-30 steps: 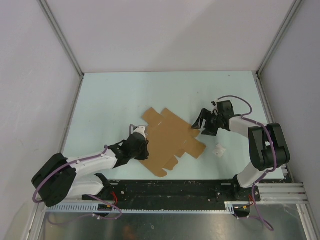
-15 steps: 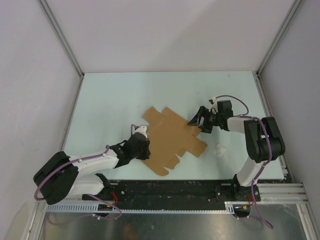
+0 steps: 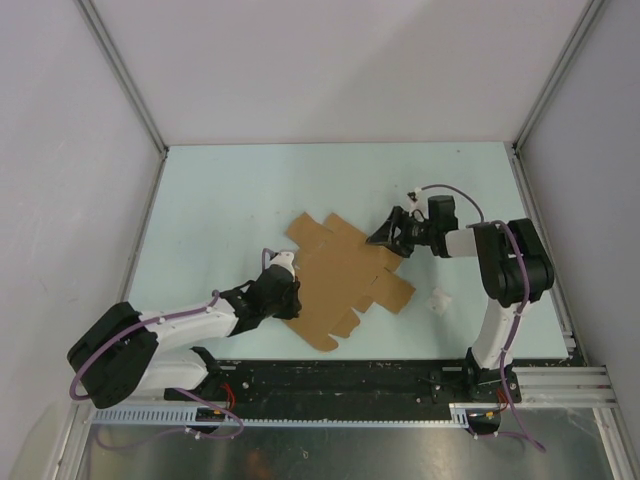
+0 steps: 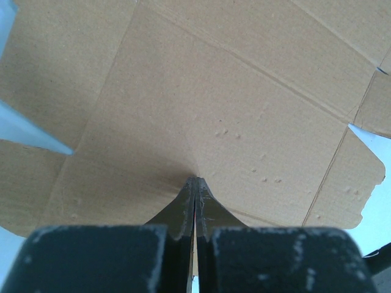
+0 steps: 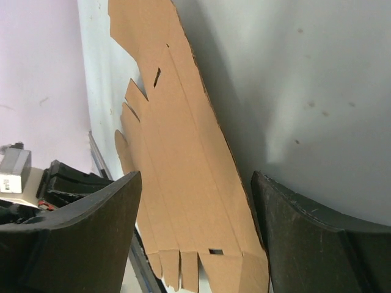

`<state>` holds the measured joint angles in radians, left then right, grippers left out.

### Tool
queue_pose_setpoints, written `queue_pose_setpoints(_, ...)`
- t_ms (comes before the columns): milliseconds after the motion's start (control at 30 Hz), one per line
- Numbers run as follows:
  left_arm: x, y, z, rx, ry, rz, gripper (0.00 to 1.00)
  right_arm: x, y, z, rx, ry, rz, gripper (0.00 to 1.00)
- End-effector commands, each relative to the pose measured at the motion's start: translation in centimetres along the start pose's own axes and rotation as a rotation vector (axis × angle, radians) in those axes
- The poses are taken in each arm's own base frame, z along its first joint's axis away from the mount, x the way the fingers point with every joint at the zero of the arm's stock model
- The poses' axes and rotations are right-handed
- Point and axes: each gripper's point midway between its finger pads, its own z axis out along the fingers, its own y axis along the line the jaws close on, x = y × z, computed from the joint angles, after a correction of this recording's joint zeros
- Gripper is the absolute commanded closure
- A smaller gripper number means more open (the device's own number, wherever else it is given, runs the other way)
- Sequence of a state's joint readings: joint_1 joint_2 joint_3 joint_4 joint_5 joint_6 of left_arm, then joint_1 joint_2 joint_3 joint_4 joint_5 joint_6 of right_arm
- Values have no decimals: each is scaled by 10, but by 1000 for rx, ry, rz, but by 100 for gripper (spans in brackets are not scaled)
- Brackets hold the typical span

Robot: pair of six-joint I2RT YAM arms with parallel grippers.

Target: Fold the paper box

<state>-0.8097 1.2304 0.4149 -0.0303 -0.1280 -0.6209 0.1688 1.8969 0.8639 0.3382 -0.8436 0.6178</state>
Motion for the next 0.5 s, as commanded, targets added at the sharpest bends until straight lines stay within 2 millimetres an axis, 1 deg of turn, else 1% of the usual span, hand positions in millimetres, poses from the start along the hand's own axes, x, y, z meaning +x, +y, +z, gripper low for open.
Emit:
queue_pose_setpoints(0, 28, 18, 2, -61, 83, 21, 100, 3, 4, 15, 42, 47, -107, 23)
queue_pose_setpoints(133, 27, 18, 2, -58, 78, 18, 100, 1, 8, 20, 70, 53, -159, 29)
queue_pose_setpoints(267, 27, 17, 1, -52, 77, 21, 100, -3, 8, 23, 116, 50, -221, 37)
queue_pose_setpoints(333, 27, 17, 0, -51, 75, 19, 100, -6, 8, 24, 141, 45, -251, 40)
queue_pose_setpoints(367, 28, 18, 0, -51, 75, 20, 100, -6, 5, 23, 176, 44, -260, 41)
queue_pose_setpoints(433, 28, 18, 0, -51, 75, 20, 100, -6, 9, 27, 199, 47, -322, 43)
queue_pose_setpoints(467, 27, 18, -1, -51, 72, 17, 100, -6, 6, 27, 236, 46, -334, 44)
